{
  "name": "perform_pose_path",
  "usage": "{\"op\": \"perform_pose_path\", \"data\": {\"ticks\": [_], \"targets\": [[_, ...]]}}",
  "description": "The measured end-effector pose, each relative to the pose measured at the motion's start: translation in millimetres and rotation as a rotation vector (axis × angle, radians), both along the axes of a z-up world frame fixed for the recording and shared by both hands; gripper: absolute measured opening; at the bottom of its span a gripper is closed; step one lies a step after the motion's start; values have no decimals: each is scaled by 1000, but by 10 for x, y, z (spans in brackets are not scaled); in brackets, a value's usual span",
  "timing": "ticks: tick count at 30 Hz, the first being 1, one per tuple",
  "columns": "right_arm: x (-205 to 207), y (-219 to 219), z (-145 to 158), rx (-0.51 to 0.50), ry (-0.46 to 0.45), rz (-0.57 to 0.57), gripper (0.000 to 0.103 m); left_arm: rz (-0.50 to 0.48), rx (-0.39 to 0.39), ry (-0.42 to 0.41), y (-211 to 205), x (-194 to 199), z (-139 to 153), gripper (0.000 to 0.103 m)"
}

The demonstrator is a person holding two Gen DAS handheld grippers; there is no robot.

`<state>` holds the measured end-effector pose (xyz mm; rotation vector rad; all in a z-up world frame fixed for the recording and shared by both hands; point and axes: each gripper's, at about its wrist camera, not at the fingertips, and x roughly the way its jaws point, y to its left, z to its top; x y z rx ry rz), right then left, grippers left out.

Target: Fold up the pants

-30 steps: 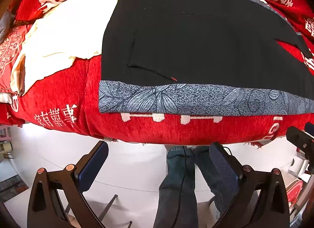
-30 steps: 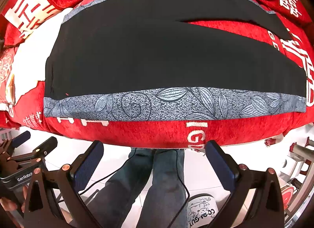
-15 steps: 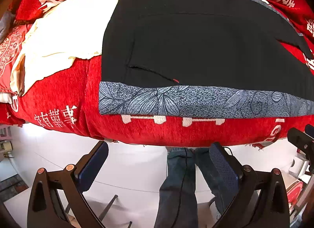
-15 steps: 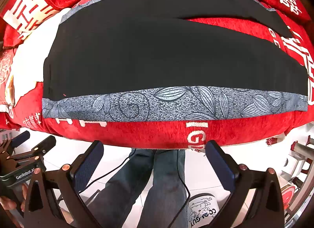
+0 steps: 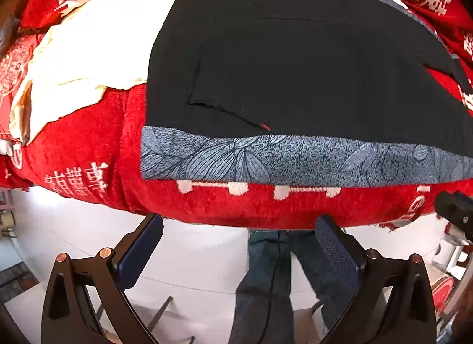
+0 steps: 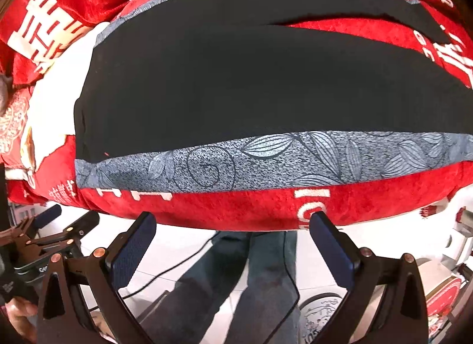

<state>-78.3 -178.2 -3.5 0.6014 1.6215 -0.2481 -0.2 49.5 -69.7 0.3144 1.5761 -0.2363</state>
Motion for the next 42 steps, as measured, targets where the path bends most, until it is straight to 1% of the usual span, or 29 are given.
{"op": "perform_pose_path", "data": {"ticks": [2,6,7,9,10,12,14,18,20,22,24,25,28,29,30,31,34,36,37,38,39,40,41,42], "targets": [[-2,-29,-55,44,-25,-28,103,24,-40,1,40,42,-49,103],[-55,-115,-210,182,-105,-127,103,103,-168,14,183,155,-172,103],[-92,-144,-290,240,-130,-161,101,124,-206,25,228,181,-211,103],[-161,-185,-439,332,-155,-212,86,158,-280,50,311,219,-281,103],[-215,-194,-543,382,-159,-242,76,177,-331,70,374,244,-333,103],[-337,-218,-767,477,-177,-313,76,194,-386,95,441,264,-399,103],[-400,-217,-901,520,-201,-352,76,204,-435,120,516,284,-475,103],[-396,-194,-1047,587,-264,-383,76,239,-501,151,653,301,-606,103],[-375,-176,-1013,621,-305,-390,76,251,-524,159,678,308,-620,103],[-331,-189,-919,622,-357,-400,76,259,-541,166,706,301,-654,103],[-305,-180,-957,625,-357,-422,76,261,-550,178,719,296,-705,103],[-300,-182,-1040,640,-349,-450,76,263,-553,184,698,292,-708,103],[-276,-177,-1135,722,-381,-524,76,284,-576,204,679,267,-765,103],[-258,-179,-1121,751,-399,-548,76,305,-598,219,692,263,-793,103],[-231,-191,-1070,789,-438,-581,76,324,-617,229,703,251,-825,103],[-191,-198,-1009,807,-464,-596,76,353,-647,244,704,244,-852,103],[-87,-224,-846,840,-509,-588,76,451,-748,259,696,299,-895,103],[-75,-274,-783,848,-513,-569,76,518,-789,249,699,367,-889,103],[-41,-271,-758,842,-506,-554,76,547,-801,234,712,401,-871,103],[-42,-287,-744,836,-497,-546,76,556,-797,218,720,425,-847,103],[-53,-303,-736,824,-483,-537,76,557,-791,200,727,448,-813,100],[-60,-310,-738,808,-471,-529,76,556,-771,183,734,466,-778,95],[-90,-327,-754,793,-461,-521,76,556,-759,182,741,484,-769,93],[-100,-332,-782,777,-450,-515,76,555,-747,180,754,492,-761,87]]}}
